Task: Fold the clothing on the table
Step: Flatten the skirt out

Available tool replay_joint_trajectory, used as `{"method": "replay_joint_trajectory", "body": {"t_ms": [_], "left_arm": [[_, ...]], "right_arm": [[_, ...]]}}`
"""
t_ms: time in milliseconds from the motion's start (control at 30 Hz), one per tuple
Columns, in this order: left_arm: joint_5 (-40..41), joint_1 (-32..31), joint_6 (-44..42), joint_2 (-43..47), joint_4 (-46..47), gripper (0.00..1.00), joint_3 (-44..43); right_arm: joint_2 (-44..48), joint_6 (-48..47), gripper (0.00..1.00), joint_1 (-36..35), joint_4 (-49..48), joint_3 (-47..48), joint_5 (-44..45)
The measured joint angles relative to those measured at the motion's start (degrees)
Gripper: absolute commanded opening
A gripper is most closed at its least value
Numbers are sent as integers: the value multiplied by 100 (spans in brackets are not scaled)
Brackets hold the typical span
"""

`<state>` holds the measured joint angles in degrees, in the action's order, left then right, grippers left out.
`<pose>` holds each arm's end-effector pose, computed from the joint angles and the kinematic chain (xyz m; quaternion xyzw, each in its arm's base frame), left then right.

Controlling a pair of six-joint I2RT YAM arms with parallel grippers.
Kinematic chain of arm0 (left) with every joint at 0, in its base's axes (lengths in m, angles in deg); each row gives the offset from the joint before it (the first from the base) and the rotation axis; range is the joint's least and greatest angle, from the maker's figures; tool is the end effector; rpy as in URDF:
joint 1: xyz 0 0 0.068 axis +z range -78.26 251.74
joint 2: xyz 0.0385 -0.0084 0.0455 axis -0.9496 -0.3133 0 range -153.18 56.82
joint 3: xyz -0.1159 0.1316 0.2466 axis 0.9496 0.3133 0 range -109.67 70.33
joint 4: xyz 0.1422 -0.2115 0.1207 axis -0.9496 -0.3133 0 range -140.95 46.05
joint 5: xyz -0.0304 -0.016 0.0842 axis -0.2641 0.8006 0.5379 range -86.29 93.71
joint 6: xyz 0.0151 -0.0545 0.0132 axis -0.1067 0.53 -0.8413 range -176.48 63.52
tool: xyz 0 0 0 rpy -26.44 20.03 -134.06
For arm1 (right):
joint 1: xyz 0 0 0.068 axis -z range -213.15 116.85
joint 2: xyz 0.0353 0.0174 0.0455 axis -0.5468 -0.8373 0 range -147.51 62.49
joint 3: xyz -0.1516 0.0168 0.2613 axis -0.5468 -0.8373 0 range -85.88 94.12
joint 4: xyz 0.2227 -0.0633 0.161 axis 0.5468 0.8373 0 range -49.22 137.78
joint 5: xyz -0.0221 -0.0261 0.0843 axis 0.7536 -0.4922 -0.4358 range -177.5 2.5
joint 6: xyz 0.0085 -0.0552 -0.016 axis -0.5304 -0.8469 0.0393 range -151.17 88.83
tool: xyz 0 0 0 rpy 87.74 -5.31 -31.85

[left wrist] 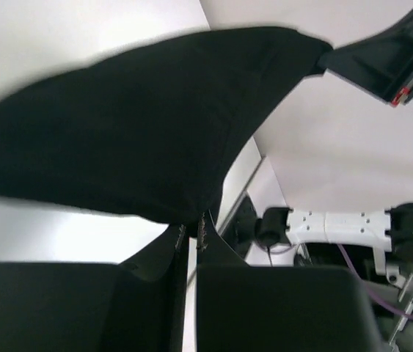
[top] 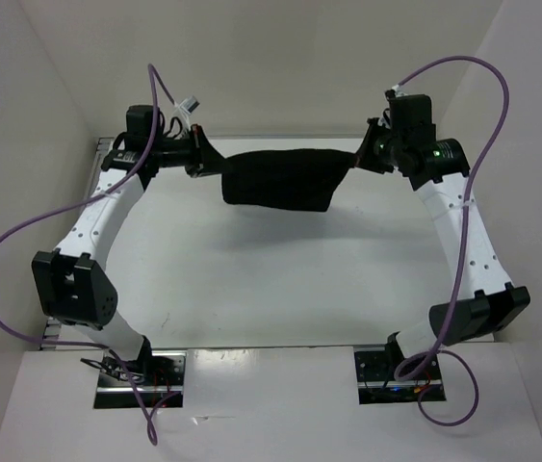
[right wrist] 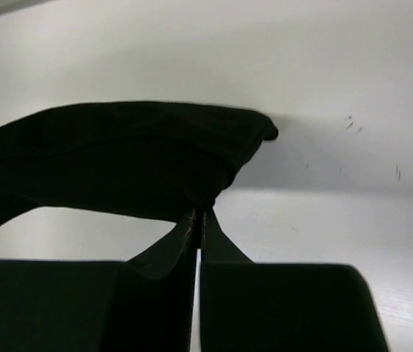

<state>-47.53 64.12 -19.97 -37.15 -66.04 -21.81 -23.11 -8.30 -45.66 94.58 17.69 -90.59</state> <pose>0.3926 -0.0853 0.4184 0.0397 0.7908 -0.5206 0.3194 0.3182 0.0728 0.4790 0.0681 0.8875 0.1612 0.4263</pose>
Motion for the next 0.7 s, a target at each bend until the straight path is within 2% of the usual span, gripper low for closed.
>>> {"method": "replay_joint_trajectory", "body": {"t_ms": [167, 267, 500, 600, 700], "left_arm": [[-417, -7, 22, 861, 35, 0, 1176], [-726, -7, 162, 1696, 68, 0, 1738], [-1276, -9, 710, 3700, 450, 0, 2194], [-1340, -9, 894, 4030, 723, 0, 2391], [-1285, -13, 1021, 3672, 992, 0, 2717]], "right_arm": [[699, -173, 0, -304, 140, -562, -116], [1285, -275, 0, -479, 260, -654, -369], [2573, -343, 0, -553, 348, -664, -1047], [2732, -317, 0, -562, 289, -743, -1281], [2485, -273, 0, -562, 131, -1222, -1412]]}}
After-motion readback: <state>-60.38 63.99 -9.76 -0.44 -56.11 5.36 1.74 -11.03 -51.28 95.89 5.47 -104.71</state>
